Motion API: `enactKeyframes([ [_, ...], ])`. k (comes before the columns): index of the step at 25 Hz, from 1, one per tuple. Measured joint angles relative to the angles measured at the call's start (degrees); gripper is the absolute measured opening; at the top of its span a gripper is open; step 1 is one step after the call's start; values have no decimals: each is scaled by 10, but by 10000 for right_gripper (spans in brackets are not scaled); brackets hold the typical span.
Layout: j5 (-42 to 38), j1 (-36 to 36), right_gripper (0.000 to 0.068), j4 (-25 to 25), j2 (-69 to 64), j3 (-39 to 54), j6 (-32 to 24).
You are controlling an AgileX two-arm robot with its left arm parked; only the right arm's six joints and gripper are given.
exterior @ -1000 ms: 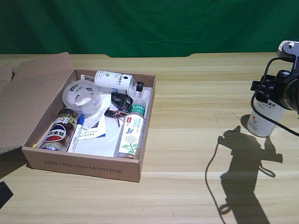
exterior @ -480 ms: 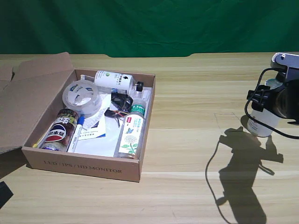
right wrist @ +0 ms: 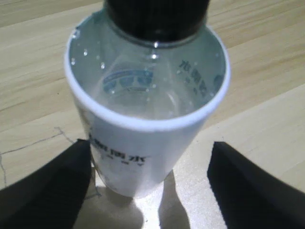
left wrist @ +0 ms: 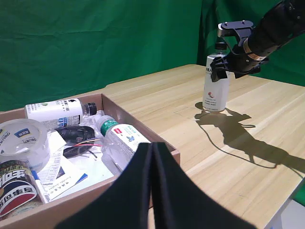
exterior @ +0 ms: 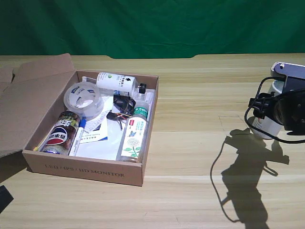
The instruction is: Place the white bottle into the box.
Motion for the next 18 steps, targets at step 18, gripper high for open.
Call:
enactKeyframes([
  [18, 36, 0, 584, -72, 85, -11, 64],
])
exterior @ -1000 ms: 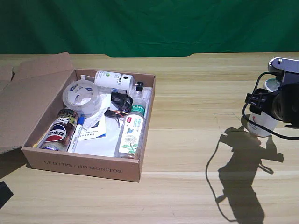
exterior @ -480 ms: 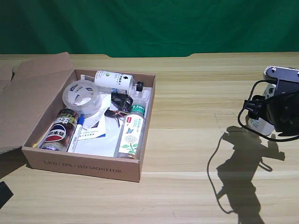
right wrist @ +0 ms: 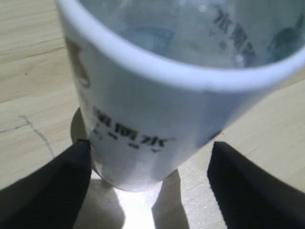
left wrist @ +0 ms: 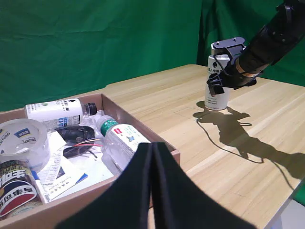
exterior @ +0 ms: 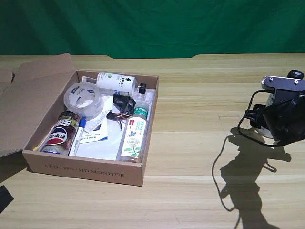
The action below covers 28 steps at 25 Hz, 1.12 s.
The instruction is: Place the white bottle into the box.
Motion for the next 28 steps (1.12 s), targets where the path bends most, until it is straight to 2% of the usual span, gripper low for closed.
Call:
enactKeyframes([
  [6, 32, -5, 578, 0, 1, 0, 0],
  [9, 33, -15, 538, 0, 1, 0, 0],
  [12, 31, -21, 450, 0, 1, 0, 0],
  [18, 30, -22, 171, 1, 1, 0, 0],
  [20, 26, -22, 99, 1, 1, 0, 0],
  [23, 25, -22, 47, 14, -1, 0, 0],
  [26, 19, -22, 38, 62, -14, 0, 0],
  [28, 20, -16, 38, 69, -28, 0, -3],
])
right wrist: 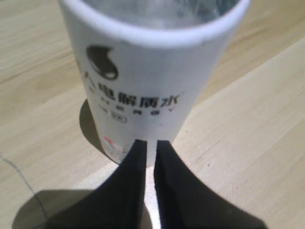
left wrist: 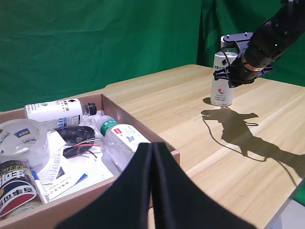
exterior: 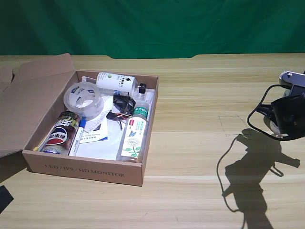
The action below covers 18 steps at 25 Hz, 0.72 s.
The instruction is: Place the white bottle into the box.
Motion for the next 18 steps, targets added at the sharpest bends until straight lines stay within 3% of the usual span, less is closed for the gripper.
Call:
enactKeyframes([
  [6, 61, 35, 38, -54, -26, 0, -21],
  [11, 53, 37, 57, -3, -27, 0, -24],
  [14, 46, 37, 125, 23, -27, 0, -35],
  [18, 39, 37, 288, 56, -27, 0, -56],
])
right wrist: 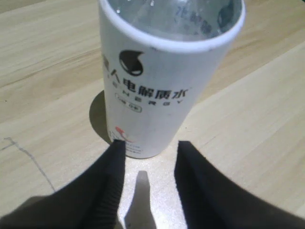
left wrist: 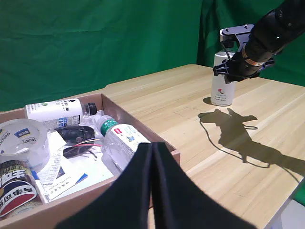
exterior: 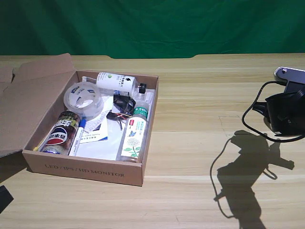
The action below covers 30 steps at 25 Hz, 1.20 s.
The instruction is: Place the white bottle into the box.
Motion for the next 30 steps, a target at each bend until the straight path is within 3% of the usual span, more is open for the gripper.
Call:
enactKeyframes([
  [6, 2, -11, 558, 16, 0, 0, -26],
  [9, 17, -32, 609, 44, 0, 0, -32],
  [13, 25, -37, 600, 66, 0, 0, -62],
  [19, 30, -37, 526, 99, -21, 0, -139],
  [30, 5, -37, 438, 105, -24, 0, -175],
])
